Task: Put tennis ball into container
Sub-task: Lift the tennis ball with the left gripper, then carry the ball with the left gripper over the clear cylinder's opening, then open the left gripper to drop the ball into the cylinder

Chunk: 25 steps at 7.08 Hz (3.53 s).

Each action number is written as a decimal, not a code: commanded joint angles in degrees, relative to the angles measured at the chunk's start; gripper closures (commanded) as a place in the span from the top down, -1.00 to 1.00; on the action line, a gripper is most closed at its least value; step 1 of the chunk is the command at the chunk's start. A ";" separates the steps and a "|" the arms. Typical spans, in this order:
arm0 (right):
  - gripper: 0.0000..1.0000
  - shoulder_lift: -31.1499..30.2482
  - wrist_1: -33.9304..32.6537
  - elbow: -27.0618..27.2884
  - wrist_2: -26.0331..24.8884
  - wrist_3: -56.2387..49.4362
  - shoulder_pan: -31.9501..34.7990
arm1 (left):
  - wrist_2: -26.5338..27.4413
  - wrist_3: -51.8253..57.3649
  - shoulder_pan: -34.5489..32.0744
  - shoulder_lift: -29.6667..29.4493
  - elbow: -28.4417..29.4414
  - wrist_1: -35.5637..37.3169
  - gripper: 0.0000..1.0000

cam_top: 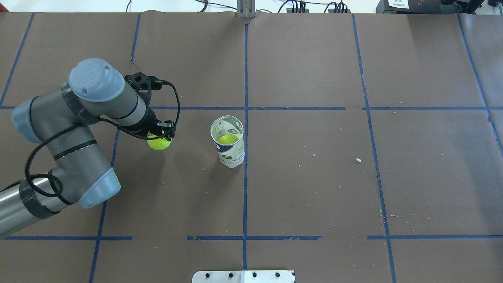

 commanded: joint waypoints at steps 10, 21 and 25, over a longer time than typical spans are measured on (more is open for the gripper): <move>1.00 0.00 0.00 0.00 0.00 0.00 0.00 | -6.87 -9.59 -1.55 -29.04 -1.03 32.18 -1.00; 1.00 0.00 0.00 0.00 0.00 0.00 0.00 | -6.07 -10.03 1.27 -27.75 0.44 28.74 -0.34; 1.00 0.00 0.00 0.00 0.00 0.00 0.00 | -5.90 -9.85 1.27 -27.31 -0.79 28.74 1.00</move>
